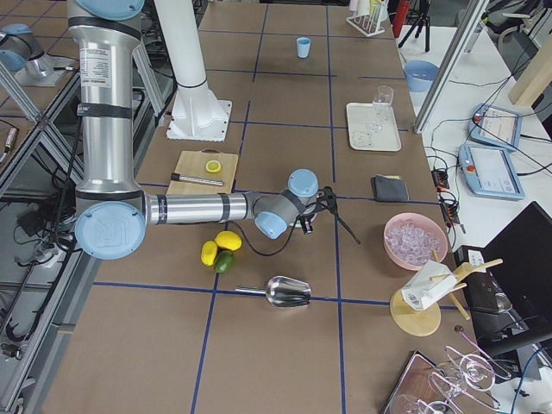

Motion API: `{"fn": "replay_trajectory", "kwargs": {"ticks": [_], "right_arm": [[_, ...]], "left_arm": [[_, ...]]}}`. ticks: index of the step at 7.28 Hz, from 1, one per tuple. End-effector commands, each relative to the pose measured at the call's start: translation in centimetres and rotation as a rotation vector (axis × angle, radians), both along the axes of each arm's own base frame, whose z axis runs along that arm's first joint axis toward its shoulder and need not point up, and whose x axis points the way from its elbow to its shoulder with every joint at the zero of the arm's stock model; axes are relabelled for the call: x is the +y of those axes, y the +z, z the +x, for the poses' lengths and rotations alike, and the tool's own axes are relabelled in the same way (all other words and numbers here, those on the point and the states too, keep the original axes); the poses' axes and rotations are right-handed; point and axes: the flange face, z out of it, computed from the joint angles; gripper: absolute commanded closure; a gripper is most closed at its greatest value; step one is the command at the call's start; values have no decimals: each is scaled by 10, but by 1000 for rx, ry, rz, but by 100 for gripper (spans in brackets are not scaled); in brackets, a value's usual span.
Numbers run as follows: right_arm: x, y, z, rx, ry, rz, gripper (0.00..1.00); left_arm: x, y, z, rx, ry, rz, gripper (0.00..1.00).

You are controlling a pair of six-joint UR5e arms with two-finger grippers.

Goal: Pour ice into bowl

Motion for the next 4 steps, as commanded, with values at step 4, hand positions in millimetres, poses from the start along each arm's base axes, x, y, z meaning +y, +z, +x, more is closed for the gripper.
{"fn": "replay_trajectory", "kwargs": {"ticks": [4], "right_arm": [[-37,46,166,258,-11,63,0]], "left_arm": [[0,1,0,0,0,-1,0]]}}
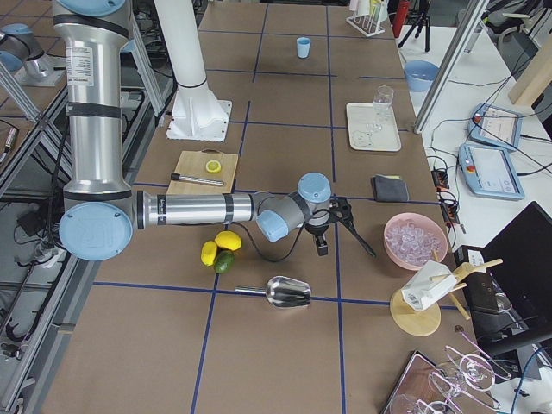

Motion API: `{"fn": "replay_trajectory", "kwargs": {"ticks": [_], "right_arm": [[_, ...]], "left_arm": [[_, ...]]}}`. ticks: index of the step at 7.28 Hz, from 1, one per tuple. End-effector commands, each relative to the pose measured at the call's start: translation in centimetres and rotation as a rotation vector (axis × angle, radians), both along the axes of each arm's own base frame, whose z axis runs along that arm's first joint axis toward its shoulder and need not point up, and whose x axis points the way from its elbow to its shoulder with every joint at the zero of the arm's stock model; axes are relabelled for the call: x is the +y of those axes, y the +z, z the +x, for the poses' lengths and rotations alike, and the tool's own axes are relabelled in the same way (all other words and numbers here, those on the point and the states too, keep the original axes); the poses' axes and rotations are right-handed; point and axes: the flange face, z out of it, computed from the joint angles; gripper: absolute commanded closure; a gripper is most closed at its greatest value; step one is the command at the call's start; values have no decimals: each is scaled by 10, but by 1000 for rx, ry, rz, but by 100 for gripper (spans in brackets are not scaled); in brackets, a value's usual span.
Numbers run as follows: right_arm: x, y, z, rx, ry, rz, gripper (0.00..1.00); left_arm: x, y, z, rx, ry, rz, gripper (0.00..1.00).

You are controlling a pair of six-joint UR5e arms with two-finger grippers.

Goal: Pour ice into bowl

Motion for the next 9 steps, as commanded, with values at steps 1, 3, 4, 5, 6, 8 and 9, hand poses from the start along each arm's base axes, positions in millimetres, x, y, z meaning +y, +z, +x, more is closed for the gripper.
{"fn": "replay_trajectory", "kwargs": {"ticks": [1,3,4,5,6,8,9], "right_arm": [[-1,28,105,90,-29,-17,0],[24,62,130,102,-5,-175,0],[43,73,140,94,13,-227,0],[57,78,140,-6,26,-281,0],[61,73,156,-99,68,-363,0],[66,52,172,-27,84,-311,0],[65,42,174,11,91,-290,0]], "left_arm": [[0,1,0,1,0,-2,0],[1,2,0,1,0,-3,0],[1,2,0,1,0,-3,0],[0,3,0,1,0,-5,0],[1,5,0,0,1,-8,0],[2,9,1,-1,1,-22,0],[2,8,2,0,6,-17,0]]}}
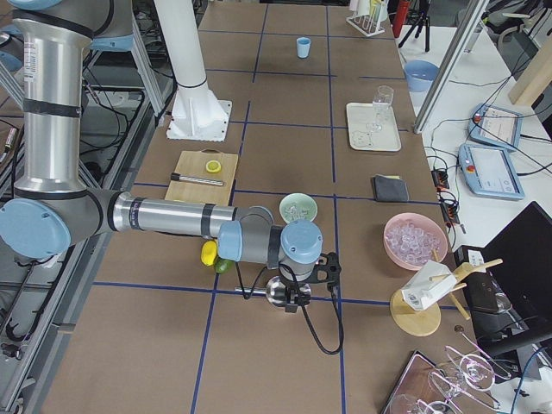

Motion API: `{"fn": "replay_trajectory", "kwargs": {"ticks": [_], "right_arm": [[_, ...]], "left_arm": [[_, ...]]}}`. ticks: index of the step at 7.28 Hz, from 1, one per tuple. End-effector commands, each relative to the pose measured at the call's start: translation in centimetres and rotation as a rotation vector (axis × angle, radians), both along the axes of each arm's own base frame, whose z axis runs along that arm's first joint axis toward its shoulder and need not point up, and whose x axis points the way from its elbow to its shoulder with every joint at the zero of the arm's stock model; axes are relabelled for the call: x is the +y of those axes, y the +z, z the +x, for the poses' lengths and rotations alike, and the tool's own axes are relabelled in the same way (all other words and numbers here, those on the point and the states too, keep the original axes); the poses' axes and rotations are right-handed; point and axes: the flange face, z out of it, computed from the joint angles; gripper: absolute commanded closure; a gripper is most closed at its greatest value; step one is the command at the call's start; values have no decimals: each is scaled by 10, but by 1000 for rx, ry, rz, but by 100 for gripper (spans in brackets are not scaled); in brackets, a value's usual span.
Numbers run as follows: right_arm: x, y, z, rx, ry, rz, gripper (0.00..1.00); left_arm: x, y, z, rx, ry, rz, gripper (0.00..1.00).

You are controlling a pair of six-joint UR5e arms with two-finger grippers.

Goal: Pour ice into bowl

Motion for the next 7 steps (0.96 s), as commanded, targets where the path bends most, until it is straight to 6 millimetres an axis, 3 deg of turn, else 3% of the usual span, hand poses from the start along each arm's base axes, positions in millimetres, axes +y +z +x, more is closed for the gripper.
{"fn": "replay_trajectory", "kwargs": {"ticks": [1,3,4,7], "right_arm": [[0,-12,5,53,0,24,0],[-2,-13,-4,52,-21,29,0],[-2,-12,-12,52,-37,25,0],[-2,-12,-17,49,-48,26,0]], "left_arm": [[2,3,3,2,5,-10,0],[2,3,6,2,13,-12,0],[1,3,18,3,36,-12,0],[20,14,21,65,46,-50,0]]}}
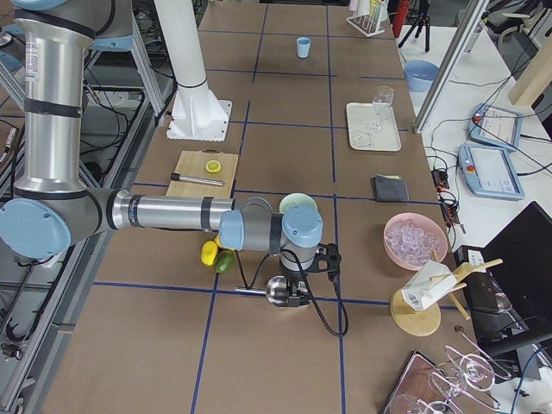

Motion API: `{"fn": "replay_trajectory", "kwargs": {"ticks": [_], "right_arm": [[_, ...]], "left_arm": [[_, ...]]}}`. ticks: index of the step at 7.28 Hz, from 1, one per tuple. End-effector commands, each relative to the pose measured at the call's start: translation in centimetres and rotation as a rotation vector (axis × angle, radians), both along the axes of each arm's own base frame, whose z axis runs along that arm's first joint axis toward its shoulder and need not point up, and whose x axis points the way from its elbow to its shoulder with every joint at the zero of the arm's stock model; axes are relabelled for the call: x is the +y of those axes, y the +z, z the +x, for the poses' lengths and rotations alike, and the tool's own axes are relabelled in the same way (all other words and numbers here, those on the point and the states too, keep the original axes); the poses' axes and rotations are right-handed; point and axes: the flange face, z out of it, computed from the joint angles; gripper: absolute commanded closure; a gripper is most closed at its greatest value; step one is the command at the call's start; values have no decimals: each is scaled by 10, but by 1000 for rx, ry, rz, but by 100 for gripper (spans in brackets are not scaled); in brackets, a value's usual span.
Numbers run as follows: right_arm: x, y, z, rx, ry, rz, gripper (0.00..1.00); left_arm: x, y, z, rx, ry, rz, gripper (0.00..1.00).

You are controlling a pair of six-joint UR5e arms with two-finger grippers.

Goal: Pour ice into bowl

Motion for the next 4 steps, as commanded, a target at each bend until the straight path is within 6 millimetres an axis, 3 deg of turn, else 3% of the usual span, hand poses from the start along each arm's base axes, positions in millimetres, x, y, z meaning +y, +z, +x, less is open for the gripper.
{"fn": "replay_trajectory", "kwargs": {"ticks": [1,4], "right_arm": [[-1,-1,-4,-2,-7,1,0],[1,1,-7,-10,-9,-5,0]], "left_arm": [[8,5,2,21,5,-15,0],[7,5,2,20,5,-6,0]]}}
